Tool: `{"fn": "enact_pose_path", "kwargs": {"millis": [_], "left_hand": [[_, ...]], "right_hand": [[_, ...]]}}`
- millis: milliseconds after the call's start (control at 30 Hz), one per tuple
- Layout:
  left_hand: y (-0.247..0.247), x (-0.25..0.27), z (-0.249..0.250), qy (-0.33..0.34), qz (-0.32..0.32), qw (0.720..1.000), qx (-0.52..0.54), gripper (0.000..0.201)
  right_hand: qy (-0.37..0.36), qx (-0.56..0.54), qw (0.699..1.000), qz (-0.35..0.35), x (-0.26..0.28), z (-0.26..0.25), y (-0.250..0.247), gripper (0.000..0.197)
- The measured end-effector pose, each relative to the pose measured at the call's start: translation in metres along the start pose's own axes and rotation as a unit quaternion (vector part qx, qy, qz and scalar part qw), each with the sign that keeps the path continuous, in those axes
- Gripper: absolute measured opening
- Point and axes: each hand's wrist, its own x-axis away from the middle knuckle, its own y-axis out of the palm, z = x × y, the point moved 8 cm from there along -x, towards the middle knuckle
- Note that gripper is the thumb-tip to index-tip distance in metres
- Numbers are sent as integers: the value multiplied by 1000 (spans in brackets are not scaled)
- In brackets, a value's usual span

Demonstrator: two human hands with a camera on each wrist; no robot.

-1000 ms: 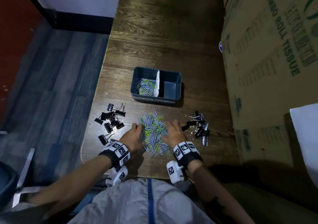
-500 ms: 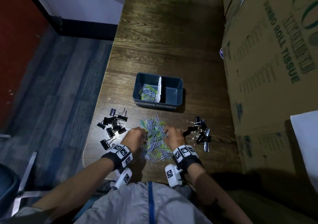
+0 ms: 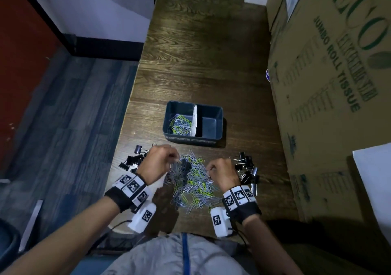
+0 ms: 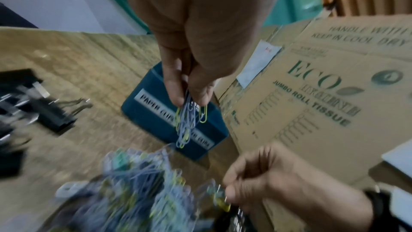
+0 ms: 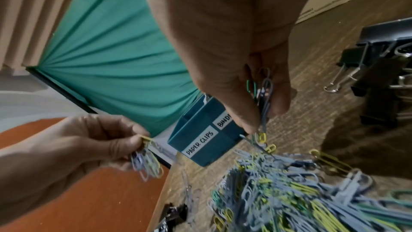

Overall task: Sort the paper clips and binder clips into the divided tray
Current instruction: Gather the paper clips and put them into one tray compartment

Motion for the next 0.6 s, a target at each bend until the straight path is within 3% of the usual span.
{"fn": "enact_pose_path", "kwargs": {"millis": [300,467,600], "left_hand": [[-100,-75,27,-43,114,991,57,6],[-95,-107,13,-64,126,988,69,14],[-77,-89,-9,-110,156,981,20,15]], "right_hand": [[-78,-44,995,32,11,-28,-41,11],[-132,-56,987,70,12,-61,-77,8],[-183,-64,973,125,2,-95,-115,10]]}}
